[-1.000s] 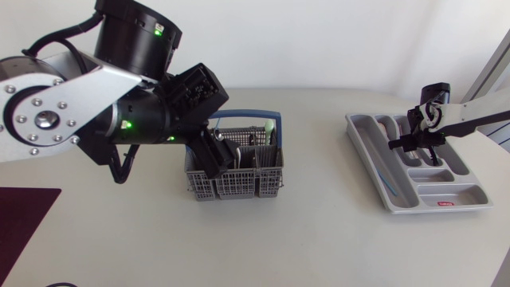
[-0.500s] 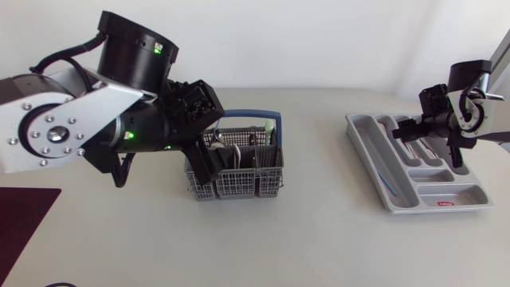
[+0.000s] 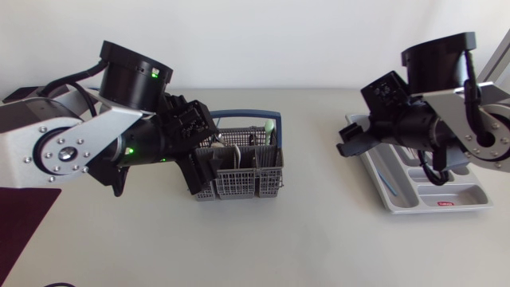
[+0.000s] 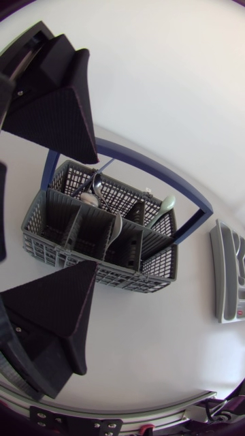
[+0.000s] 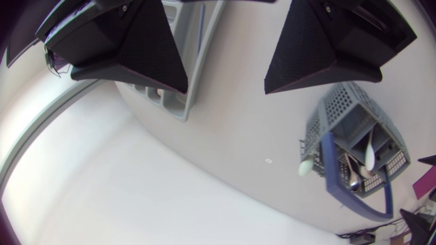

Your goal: Sort the cutlery from the basket into the organizer compartments.

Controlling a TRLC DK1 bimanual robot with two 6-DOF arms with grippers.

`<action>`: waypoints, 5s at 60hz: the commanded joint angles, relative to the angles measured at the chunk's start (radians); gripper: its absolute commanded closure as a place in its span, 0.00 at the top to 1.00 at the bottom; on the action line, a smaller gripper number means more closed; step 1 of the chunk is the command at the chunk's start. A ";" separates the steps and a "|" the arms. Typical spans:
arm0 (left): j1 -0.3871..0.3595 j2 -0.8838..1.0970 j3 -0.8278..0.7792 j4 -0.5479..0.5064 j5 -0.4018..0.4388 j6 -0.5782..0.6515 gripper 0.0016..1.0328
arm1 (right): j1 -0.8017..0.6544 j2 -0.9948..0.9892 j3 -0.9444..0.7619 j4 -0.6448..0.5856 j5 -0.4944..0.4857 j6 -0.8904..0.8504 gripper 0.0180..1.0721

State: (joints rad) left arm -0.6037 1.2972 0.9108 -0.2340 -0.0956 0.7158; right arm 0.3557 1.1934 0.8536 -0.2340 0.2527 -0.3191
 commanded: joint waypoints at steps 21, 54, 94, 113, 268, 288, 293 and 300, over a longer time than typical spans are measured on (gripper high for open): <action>0.004 0.004 -0.032 0.055 0.008 0.123 0.93 | 0.239 0.032 0.009 -0.028 0.082 0.107 0.77; -0.044 0.113 0.037 0.067 0.016 0.519 0.58 | 0.305 -0.020 -0.111 0.015 0.072 0.095 0.78; -0.045 0.287 0.155 0.084 -0.033 0.932 0.50 | 0.339 -0.052 -0.159 0.041 0.065 0.100 0.78; -0.030 0.349 0.209 0.045 -0.066 1.054 0.28 | 0.344 -0.057 -0.159 0.050 0.056 0.100 0.77; -0.242 0.063 0.346 -0.341 -0.242 0.749 0.03 | 0.396 -0.161 -0.266 0.150 0.042 0.035 0.78; -0.278 0.185 0.459 -0.507 -0.240 0.274 0.03 | 0.413 -0.281 -0.324 0.183 0.049 -0.038 0.78; -0.297 0.206 0.477 -0.538 -0.240 0.188 0.03 | 0.422 -0.307 -0.332 0.183 0.049 -0.055 0.78; -0.303 0.249 0.523 -0.587 -0.236 0.077 0.03 | 0.451 -0.348 -0.347 0.186 0.049 -0.078 0.78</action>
State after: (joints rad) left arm -0.8963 1.5097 1.3670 -0.7929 -0.3275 0.9070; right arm 0.7849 0.8745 0.5438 -0.0658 0.2932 -0.3649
